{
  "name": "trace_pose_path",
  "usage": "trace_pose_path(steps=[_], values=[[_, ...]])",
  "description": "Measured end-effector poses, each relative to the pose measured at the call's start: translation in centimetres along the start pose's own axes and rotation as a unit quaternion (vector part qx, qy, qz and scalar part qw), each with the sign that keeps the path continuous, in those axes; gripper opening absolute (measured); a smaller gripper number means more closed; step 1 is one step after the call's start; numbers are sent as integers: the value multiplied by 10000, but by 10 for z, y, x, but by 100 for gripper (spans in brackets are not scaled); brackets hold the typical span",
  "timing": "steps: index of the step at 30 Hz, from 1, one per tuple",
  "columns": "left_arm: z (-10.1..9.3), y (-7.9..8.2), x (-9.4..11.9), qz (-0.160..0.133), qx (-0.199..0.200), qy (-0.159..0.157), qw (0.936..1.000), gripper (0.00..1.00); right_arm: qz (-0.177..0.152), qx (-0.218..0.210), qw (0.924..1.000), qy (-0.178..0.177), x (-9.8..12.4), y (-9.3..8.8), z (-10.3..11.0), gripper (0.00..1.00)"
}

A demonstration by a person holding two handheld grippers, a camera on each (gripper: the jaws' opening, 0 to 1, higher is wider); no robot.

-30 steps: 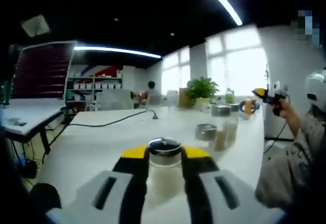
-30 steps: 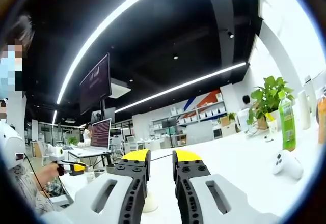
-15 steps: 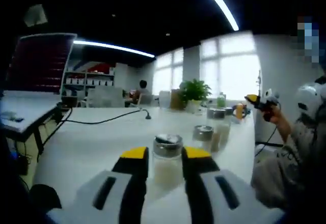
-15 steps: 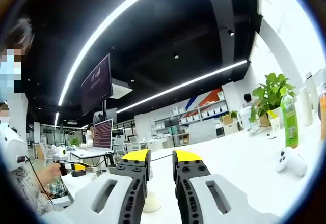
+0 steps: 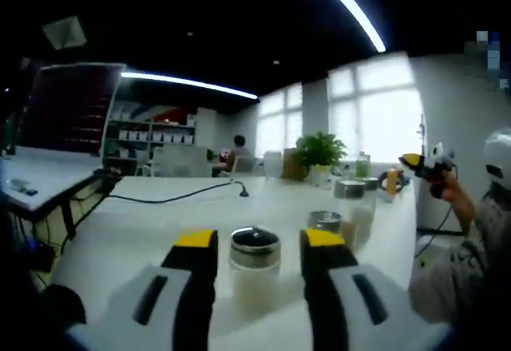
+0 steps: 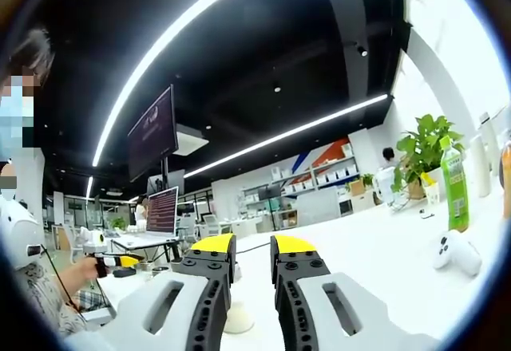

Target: Rotate the seasoning bottle until the label or dispensing opening points toward the visible target arrow and the bottle remains upright within the marked orientation range

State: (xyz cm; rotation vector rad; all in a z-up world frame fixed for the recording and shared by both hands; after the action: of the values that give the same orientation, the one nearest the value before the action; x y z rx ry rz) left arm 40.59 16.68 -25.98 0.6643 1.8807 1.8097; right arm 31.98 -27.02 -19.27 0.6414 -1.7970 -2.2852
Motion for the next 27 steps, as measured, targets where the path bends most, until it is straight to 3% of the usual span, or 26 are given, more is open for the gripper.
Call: trace_pose_path(steps=[3, 7, 10, 13, 18, 23, 27], values=[[-4, 3, -3, -30, 2, 82, 10000, 45, 1, -19, 10000, -21, 1, 0, -3, 16], [-8, -5, -9, 230, -266, 224, 9991, 47, 6, -44, 10000, -29, 1, -2, -3, 16], [-8, -6, -12, 242, -331, 284, 9988, 46, 4, -57, 10000, -39, 1, -2, -4, 16], [-5, -4, -13, 99, -206, 336, 9992, 45, -8, -65, 10000, -44, 2, 0, -5, 16], [3, -10, -15, 192, -129, 510, 9984, 43, -28, -68, 10000, -55, 1, 1, -7, 16], [5, -14, -14, 193, -17, 484, 9986, 33, -9, -68, 10000, -69, 1, 0, -9, 16], [5, -15, -14, 179, -136, 417, 9989, 32, -12, -56, 10000, -56, 0, 0, -9, 16]])
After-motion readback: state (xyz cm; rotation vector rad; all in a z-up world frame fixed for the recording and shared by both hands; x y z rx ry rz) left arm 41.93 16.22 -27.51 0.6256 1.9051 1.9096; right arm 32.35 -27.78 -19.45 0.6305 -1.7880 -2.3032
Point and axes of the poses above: the point that each gripper's makers call its tool centre point, and the gripper's own axes: x roughly backward along the fingers, z roughly to its left, y roughly out of its top, the point moved 3 cm from there along x, roughly backward along the fingers, and after that the axes turned 4 degrees about z, right-handed, at the moved point
